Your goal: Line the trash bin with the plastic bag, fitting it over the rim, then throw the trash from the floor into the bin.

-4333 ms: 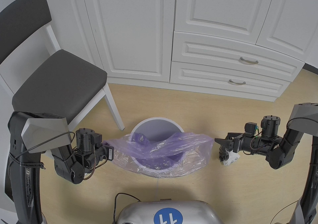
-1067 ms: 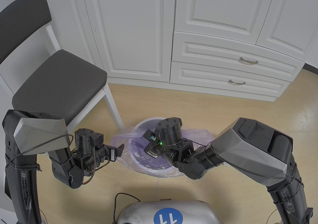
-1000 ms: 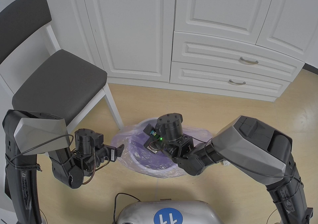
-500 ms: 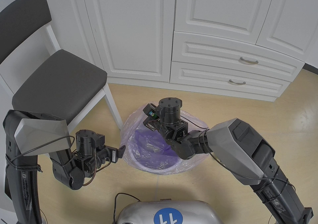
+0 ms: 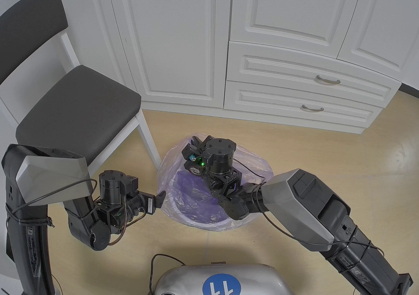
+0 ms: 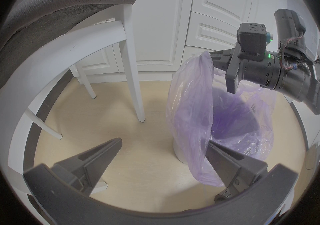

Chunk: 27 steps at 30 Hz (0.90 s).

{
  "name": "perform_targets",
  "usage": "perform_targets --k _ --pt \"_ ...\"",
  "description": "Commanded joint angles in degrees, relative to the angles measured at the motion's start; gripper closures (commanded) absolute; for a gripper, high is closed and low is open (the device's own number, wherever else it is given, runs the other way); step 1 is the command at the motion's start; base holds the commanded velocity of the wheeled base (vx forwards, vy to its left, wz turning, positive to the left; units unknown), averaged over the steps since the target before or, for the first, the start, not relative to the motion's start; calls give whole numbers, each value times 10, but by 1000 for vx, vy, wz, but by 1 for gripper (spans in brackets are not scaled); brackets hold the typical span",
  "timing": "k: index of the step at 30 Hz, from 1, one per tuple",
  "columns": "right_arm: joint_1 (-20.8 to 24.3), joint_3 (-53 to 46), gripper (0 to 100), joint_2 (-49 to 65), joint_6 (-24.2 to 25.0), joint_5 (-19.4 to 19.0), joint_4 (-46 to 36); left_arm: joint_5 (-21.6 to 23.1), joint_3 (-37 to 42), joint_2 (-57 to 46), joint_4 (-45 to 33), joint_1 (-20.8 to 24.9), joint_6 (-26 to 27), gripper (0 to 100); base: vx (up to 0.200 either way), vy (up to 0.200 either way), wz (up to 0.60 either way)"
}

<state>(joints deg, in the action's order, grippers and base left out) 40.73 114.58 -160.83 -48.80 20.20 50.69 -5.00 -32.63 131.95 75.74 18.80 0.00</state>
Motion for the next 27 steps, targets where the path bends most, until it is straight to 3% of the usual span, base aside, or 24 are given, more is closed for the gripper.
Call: perform_targets --k 1,2,6,11,15,20,27 --pt "6 0 100 3 -5 -1 2 0 2 -3 0 1 0 0 0 0 0" --pt "8 0 0 3 -5 -2 2 0 2 -3 0 0 0 0 0 0 0" --pt "15 0 0 16 -2 -2 7 0 4 -7 1 0 0 0 0 0 0" --pt "30 -163 0 140 5 -4 -53 0 11 -12 10 5 0 0 0 0 0" --pt "35 -235 0 211 34 -7 -120 0 15 -13 18 6 1 0 0 0 0" --pt "42 -292 0 301 125 -7 -197 0 18 -15 20 12 1 0 0 0 0" --pt "33 -364 0 361 132 -9 -253 0 20 -14 20 14 1 0 0 0 0"
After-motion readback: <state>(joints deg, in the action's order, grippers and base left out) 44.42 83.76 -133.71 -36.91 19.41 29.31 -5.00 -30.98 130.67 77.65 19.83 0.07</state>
